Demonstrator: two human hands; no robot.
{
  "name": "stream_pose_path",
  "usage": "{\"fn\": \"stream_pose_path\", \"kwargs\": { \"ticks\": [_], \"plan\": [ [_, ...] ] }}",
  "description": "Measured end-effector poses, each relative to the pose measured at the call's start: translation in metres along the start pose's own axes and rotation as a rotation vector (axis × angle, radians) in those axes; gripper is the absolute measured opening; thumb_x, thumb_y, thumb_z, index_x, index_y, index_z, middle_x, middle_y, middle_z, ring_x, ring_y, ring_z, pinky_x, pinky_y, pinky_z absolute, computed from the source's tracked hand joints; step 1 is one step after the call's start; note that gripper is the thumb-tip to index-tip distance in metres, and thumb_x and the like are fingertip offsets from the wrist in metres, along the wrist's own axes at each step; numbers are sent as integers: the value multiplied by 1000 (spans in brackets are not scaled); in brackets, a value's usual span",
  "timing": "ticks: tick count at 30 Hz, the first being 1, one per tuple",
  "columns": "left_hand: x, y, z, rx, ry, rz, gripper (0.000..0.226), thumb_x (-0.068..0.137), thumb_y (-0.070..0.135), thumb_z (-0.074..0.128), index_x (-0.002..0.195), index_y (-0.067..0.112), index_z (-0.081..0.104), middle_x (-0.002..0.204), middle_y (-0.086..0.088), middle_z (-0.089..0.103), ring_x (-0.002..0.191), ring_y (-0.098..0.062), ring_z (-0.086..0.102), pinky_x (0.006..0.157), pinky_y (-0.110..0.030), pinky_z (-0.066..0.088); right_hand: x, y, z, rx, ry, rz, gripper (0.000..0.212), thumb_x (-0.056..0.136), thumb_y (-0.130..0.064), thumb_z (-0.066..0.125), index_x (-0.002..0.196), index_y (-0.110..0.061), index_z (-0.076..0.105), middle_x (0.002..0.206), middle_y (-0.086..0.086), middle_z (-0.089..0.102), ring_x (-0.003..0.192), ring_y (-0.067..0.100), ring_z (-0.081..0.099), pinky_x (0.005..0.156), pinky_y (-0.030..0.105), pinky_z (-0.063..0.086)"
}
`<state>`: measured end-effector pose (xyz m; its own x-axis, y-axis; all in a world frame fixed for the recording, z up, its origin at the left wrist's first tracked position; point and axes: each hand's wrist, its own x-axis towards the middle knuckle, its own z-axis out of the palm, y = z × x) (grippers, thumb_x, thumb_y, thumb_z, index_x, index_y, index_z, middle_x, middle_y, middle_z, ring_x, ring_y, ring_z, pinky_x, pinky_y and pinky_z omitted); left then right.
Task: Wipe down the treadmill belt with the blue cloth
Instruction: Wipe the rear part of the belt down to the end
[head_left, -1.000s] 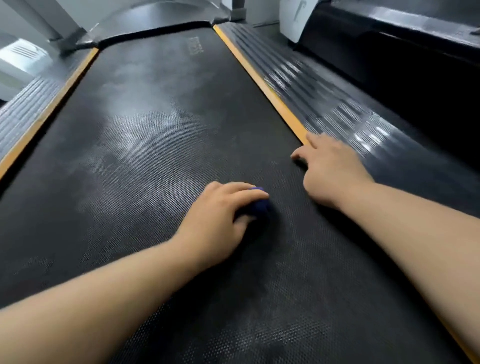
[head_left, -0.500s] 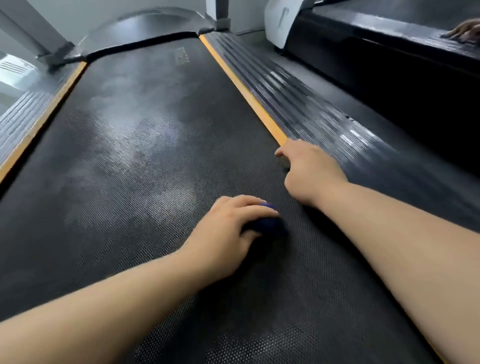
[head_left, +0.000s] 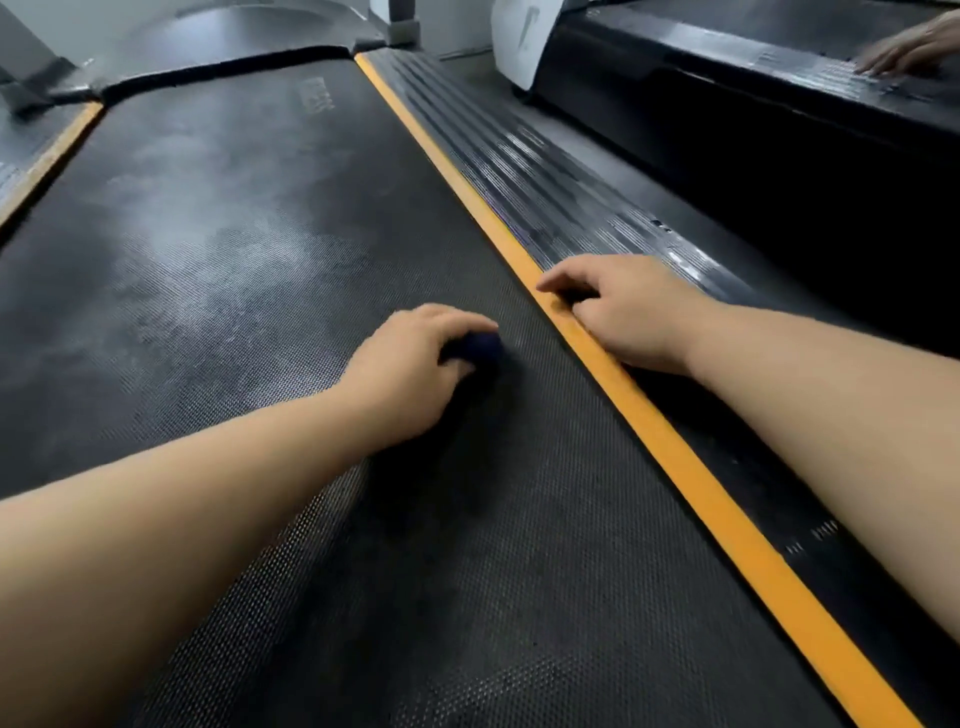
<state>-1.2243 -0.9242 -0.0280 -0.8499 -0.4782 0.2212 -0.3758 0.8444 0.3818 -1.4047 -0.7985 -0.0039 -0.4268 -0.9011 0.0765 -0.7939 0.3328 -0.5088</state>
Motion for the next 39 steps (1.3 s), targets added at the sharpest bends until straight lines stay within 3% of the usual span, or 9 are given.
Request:
{"fn": "stream_pose_path", "kwargs": {
  "ticks": [4, 8, 12, 17, 21, 25, 29, 34, 39],
  "plan": [
    [-20, 11, -13, 7, -137, 63, 58, 82, 20, 70, 130, 46, 50, 122, 11, 59, 114, -12, 50, 101, -27, 37, -8, 8, 8, -94, 270, 73, 38, 88, -11, 40, 112, -28, 64, 115, 1, 65, 106, 25, 57, 86, 35, 48],
    [30, -16, -5, 81, 22, -45, 49, 79, 24, 72, 124, 36, 59, 125, 7, 57, 122, -20, 46, 103, -34, 36, -7, 9, 11, -146, 237, 78, 41, 84, -12, 41, 111, -30, 66, 119, 2, 63, 106, 27, 57, 88, 38, 49],
    [67, 0, 15, 45, 154, -309, 44, 82, 26, 67, 124, 38, 59, 127, 2, 54, 121, -24, 47, 96, -32, 38, -5, 10, 9, -141, 213, 72, 42, 84, -11, 42, 112, -29, 67, 122, -1, 62, 114, 22, 53, 95, 37, 45],
    [24, 40, -1, -44, -37, -34, 43, 74, 26, 76, 113, 42, 66, 102, 22, 62, 99, 4, 52, 87, -11, 34, -2, 11, 5, -77, 197, 61, 41, 84, -9, 44, 109, -26, 70, 123, -5, 63, 118, 20, 53, 101, 34, 42],
    [2, 39, 2, 29, -59, 202, 41, 75, 19, 73, 113, 33, 68, 106, 9, 64, 101, -13, 58, 92, -29, 44, -3, 14, 5, -32, 179, 64, 42, 84, -9, 42, 111, -25, 70, 125, -6, 61, 118, 19, 52, 102, 36, 42],
    [55, 14, 12, 69, 210, -153, 34, 80, 13, 60, 106, 33, 67, 111, 5, 62, 108, -20, 55, 88, -27, 38, -4, 13, 8, -51, 173, 46, 44, 85, -8, 41, 118, -22, 67, 128, -6, 58, 122, 19, 48, 102, 39, 41],
    [75, 13, 26, -108, 238, -345, 30, 83, 21, 60, 108, 36, 64, 111, 9, 65, 109, -17, 55, 83, -22, 37, -2, 16, 7, -31, 193, 20, 43, 85, -8, 40, 114, -22, 69, 124, -5, 61, 118, 19, 51, 99, 37, 43],
    [35, 42, 19, -91, 121, -172, 33, 81, 16, 60, 105, 38, 66, 109, 16, 66, 105, -12, 57, 84, -20, 39, 4, 18, 13, -2, 214, 82, 55, 71, -25, 30, 110, -28, 69, 120, -3, 62, 110, 21, 56, 95, 38, 47],
    [-33, 78, 14, -46, -18, 106, 38, 79, 15, 64, 110, 36, 67, 118, 16, 64, 111, -12, 55, 93, -28, 41, -7, 8, 9, -104, 139, 78, 54, 76, -16, 35, 121, -23, 64, 130, -2, 58, 122, 22, 49, 101, 40, 43]
  ]
}}
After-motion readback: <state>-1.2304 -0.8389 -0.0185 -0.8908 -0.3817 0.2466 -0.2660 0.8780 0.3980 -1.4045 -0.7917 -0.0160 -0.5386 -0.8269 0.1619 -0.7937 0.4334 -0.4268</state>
